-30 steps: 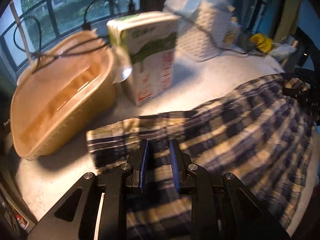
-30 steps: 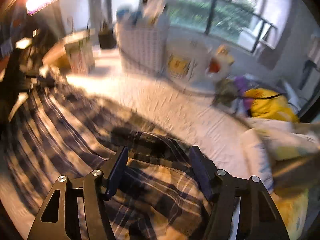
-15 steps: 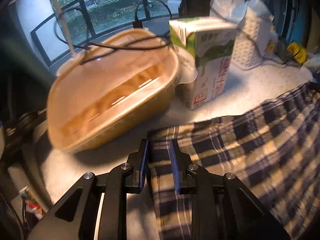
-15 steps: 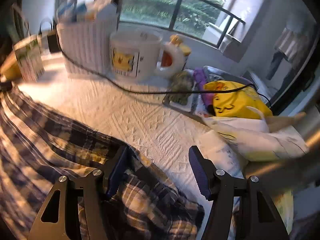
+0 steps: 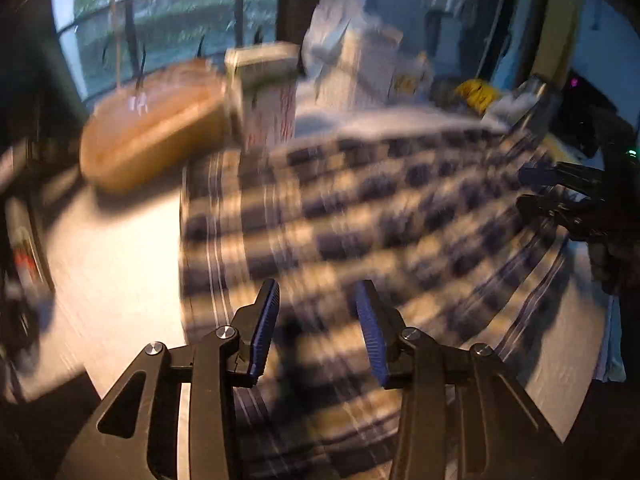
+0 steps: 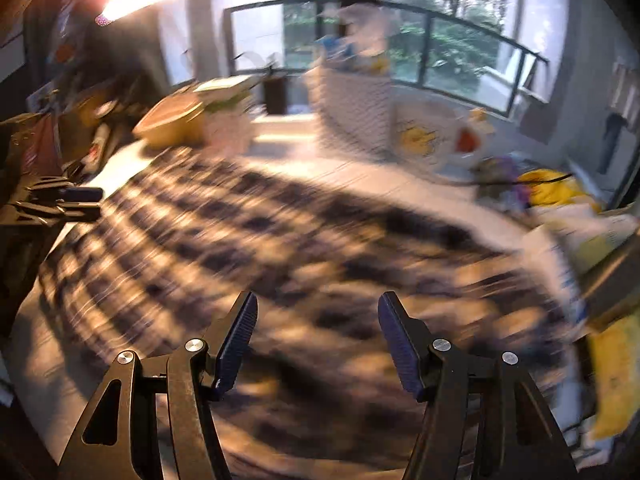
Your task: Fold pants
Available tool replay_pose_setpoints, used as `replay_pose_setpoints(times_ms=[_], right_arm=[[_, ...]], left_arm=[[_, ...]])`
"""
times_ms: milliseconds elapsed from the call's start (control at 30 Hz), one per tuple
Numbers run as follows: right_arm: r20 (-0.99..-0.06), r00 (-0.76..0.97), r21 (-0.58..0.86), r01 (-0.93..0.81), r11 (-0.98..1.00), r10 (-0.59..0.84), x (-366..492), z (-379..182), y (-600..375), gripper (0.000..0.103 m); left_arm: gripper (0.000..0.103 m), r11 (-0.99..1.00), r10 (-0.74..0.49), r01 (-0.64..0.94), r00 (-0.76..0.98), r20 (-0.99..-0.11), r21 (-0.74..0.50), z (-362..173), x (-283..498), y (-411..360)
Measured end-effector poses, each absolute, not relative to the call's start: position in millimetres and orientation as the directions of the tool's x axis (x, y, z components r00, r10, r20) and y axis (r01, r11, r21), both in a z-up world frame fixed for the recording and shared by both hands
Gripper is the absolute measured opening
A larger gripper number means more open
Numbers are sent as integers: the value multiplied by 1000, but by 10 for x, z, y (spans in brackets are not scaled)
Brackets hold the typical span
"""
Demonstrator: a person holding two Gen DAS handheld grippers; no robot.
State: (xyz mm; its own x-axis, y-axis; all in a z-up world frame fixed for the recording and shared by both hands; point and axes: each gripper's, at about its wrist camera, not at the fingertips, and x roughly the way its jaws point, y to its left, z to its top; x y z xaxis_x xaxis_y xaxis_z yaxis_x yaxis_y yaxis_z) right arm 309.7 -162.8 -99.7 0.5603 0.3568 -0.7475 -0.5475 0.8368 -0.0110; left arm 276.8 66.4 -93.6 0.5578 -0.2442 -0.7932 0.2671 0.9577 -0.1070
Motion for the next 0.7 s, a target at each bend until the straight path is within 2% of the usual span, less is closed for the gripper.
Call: replay_pose_setpoints(times_ms=[67, 200, 300, 367, 433, 533, 700], right_arm=[[-772, 535, -10, -549, 835, 342, 3044, -1161, -1524, 65], [-804, 527, -54, -525, 849, 275, 2966, -1377, -1542, 65], [-802, 542, -53, -482, 875, 250, 2909, -1368, -1736, 66], [-800, 564, -70, -426, 902, 204, 2897, -1354, -1905, 66], [-797, 579, -68, -367, 928, 171, 2855, -1331, -2090, 66], [-788, 597, -50, -307, 950, 151, 2769, -1260, -2318, 66], [-741, 628, 14, -337, 941, 236, 2588, -1076, -2221, 66]], left_arm=[[40, 972, -196, 217, 529, -826, -92, -1132, 2767, 721], [40, 982, -151, 181, 562, -813, -57, -1123, 2685, 794], [40, 985, -129, 166, 577, -806, -38, -1137, 2610, 896], [40, 990, -58, 138, 578, -814, 28, -1115, 2587, 960], [40, 996, -22, 82, 575, -818, 31, -1077, 2592, 1011], [40, 996, -70, 87, 620, -781, -20, -899, 2446, 995], [40, 955, -255, 287, 643, -722, -81, -696, 2237, 315]])
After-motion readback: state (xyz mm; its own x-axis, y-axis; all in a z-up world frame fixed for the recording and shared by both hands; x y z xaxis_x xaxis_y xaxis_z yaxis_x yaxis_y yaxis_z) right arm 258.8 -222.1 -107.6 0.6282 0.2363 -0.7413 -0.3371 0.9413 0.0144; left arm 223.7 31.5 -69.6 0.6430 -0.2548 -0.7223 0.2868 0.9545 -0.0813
